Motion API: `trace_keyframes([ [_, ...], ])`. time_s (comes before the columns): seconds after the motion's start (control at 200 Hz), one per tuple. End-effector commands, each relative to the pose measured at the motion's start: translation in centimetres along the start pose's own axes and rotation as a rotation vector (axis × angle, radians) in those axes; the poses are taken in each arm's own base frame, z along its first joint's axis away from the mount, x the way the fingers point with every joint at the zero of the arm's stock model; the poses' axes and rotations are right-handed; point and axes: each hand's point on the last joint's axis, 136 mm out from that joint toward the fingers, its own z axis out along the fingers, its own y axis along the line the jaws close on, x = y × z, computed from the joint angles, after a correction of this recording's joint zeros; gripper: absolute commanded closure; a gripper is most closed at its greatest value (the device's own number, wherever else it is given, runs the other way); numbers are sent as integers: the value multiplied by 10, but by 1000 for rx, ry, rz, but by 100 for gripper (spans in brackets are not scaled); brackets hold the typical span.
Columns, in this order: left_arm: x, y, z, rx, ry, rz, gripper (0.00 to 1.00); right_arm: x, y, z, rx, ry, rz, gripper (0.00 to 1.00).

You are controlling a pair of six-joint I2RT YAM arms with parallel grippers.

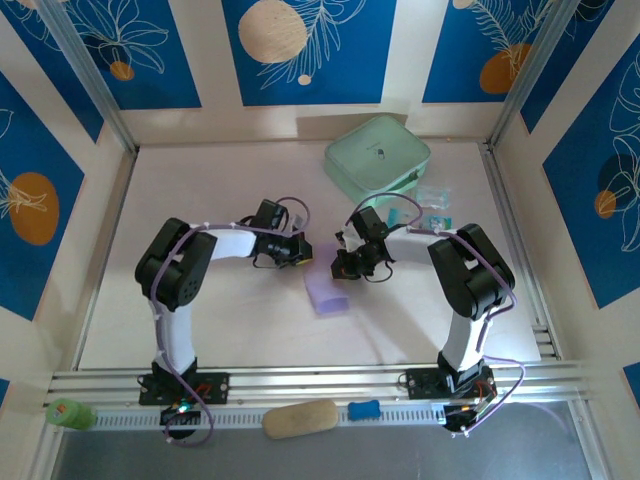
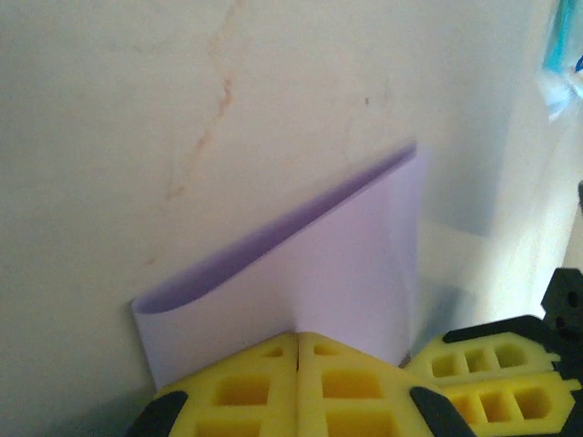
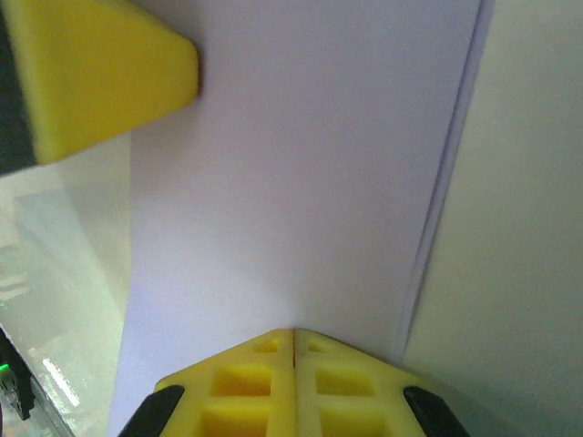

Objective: Fold a paper plane with a square sheet of paper (pick it up from the middle)
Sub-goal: First fold the square sheet of paper in half at the center of the table.

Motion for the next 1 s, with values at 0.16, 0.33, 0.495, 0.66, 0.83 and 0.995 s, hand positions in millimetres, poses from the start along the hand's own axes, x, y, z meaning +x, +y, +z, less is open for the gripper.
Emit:
trace_keyframes([
  [0.16, 7, 29, 3, -66, 26, -38, 100, 34, -42, 15, 158, 107, 81, 98],
  [0.33, -12, -6, -8, 18, -5, 2, 100, 33, -43, 15, 161, 108, 80, 99],
  [0.495, -19, -12, -5, 62, -7, 16, 100, 34, -44, 15, 165, 111, 82, 98],
  [0.66, -16, 17, 6, 24, -1, -38, 100, 35, -45, 16, 167, 115, 84, 98],
  [0.83, -18, 40, 7, -47, -14, -42, 100, 35, -45, 16, 169, 115, 82, 98],
  [0.995, -36, 41, -2, -66, -71, -41, 100, 36, -45, 16, 169, 118, 80, 98],
])
